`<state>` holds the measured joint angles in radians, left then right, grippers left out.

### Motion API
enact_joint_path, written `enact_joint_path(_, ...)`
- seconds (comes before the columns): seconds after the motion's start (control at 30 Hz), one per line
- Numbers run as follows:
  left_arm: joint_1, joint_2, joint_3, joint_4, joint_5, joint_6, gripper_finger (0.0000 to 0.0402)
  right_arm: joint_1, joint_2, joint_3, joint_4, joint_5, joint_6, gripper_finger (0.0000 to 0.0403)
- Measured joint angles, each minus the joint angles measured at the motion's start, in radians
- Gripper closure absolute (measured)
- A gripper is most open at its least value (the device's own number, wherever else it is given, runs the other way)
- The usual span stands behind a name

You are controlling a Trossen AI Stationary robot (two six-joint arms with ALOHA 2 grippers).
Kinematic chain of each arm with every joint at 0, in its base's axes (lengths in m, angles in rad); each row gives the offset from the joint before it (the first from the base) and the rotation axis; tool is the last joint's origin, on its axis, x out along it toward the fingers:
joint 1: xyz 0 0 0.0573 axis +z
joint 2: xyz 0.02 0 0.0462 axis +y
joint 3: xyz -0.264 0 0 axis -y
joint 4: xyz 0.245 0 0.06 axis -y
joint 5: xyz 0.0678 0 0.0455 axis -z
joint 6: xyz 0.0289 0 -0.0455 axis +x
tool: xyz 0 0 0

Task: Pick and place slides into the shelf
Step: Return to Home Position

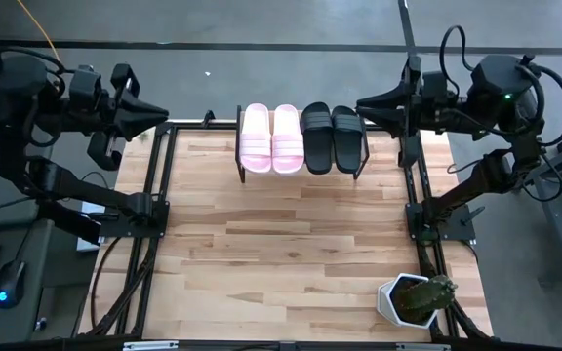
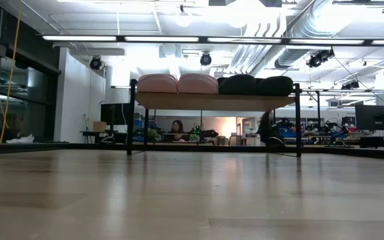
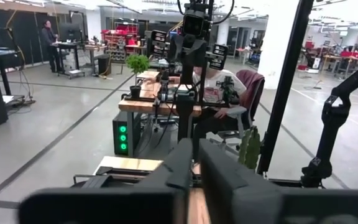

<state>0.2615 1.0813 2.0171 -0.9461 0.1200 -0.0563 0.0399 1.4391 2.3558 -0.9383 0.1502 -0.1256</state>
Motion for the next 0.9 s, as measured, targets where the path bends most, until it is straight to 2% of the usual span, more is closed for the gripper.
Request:
enact_joint_path(0.07,0.0,-0.001,0.0,-0.001,0.001,0.0,0.0395,0.0,0.0,0.0,-0.006,-0.001,-0.008,0.038)
enact_joint_path(0.13,0.0,0.0,0.0,-0.001,0.002,0.0,0.0391,0.0,0.0,0.0,-0.008,-0.002,-0.009,0.0396)
enact_joint_path(0.23,0.0,0.0,0.0,-0.006,0.002,0.0,0.0385,0.0,0.0,0.0,-0.014,-0.002,-0.004,0.0389)
enact_joint_path(0.37,0.0,-0.001,0.0,-0.031,0.002,0.0,0.0399,0.0,0.0,0.0,-0.031,-0.002,-0.005,0.04)
enact_joint_path(0.5,0.0,-0.009,0.0,-0.06,0.002,0.004,0.0396,0.0,-0.008,0.0,-0.055,-0.002,-0.005,0.0402)
enact_joint_path(0.9,0.0,-0.11,0.0,-0.139,-0.043,0.018,0.04,0.0,-0.108,0.0,-0.14,-0.003,0.031,0.0403)
